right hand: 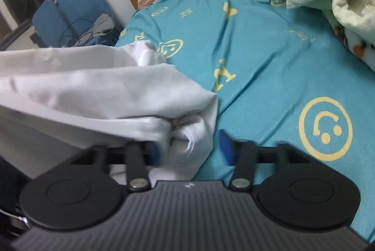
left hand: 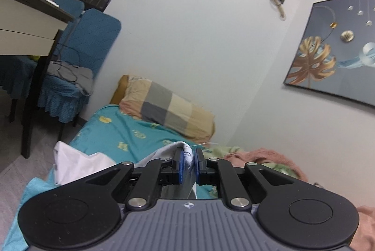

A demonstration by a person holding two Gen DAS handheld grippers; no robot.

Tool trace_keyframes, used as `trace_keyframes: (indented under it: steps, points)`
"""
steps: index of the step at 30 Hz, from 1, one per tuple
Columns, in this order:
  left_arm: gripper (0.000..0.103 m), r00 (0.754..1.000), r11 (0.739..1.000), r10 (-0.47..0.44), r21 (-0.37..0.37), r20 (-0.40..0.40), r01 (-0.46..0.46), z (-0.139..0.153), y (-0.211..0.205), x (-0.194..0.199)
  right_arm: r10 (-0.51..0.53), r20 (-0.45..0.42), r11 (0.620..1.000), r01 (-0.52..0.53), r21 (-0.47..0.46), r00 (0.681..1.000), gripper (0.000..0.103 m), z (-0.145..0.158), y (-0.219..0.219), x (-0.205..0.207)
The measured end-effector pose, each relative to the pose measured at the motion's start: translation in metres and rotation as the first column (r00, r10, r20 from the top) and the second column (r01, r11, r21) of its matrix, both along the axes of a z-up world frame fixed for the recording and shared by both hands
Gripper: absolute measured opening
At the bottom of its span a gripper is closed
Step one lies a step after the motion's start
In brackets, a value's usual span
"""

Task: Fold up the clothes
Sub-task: 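Lift the T-shirt with the left gripper while the right gripper grasps another edge, then raise the T-shirt high with both grippers and shake it out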

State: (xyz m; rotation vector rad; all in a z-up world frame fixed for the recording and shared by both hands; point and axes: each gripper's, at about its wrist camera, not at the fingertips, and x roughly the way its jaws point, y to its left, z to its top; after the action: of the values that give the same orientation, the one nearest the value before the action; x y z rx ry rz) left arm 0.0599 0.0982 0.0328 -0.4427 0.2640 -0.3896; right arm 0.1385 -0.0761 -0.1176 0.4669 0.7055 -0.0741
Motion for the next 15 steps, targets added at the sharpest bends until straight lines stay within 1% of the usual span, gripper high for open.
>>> trace_keyframes:
  steps: [1, 2, 5, 8, 10, 11, 13, 15]
  points:
    - [0.009, 1.0, 1.0, 0.012, 0.016, -0.01, -0.012, -0.002, 0.0, 0.002, -0.005, 0.028, 1.0, 0.005, -0.029, 1.0, 0.017, 0.007, 0.003, -0.003]
    - [0.009, 1.0, 0.999, 0.026, 0.03, -0.014, -0.026, -0.003, 0.0, 0.003, -0.015, 0.072, 0.997, 0.02, -0.071, 0.997, 0.007, 0.018, 0.005, -0.006]
    - [0.009, 0.997, 0.995, 0.069, 0.068, -0.019, -0.068, 0.0, 0.0, 0.002, -0.047, 0.195, 0.982, 0.08, -0.168, 0.98, 0.005, 0.05, 0.004, -0.024]
    - [0.008, 0.996, 0.992, 0.091, 0.094, -0.026, -0.088, 0.024, 0.0, -0.007, -0.065, 0.257, 0.979, 0.112, -0.171, 0.964, 0.005, 0.084, -0.008, -0.043]
    - [0.008, 0.996, 0.987, 0.087, 0.139, -0.023, -0.083, 0.049, -0.008, -0.013, -0.055, 0.312, 0.976, 0.117, -0.183, 0.949, 0.005, 0.115, -0.017, -0.056]
    - [0.008, 0.996, 0.981, 0.088, 0.178, -0.022, -0.083, 0.065, -0.014, -0.016, -0.049, 0.337, 0.975, 0.118, -0.187, 0.94, 0.005, 0.132, -0.021, -0.061]
    - [0.008, 0.994, 0.965, 0.101, 0.248, -0.042, -0.088, 0.098, -0.028, -0.018, -0.027, 0.363, 0.976, 0.104, -0.193, 0.931, 0.005, 0.163, -0.029, -0.069]
    - [0.008, 0.989, 0.952, 0.12, 0.293, -0.087, -0.09, 0.133, -0.04, -0.017, -0.007, 0.386, 0.976, 0.091, -0.199, 0.922, 0.005, 0.193, -0.035, -0.07]
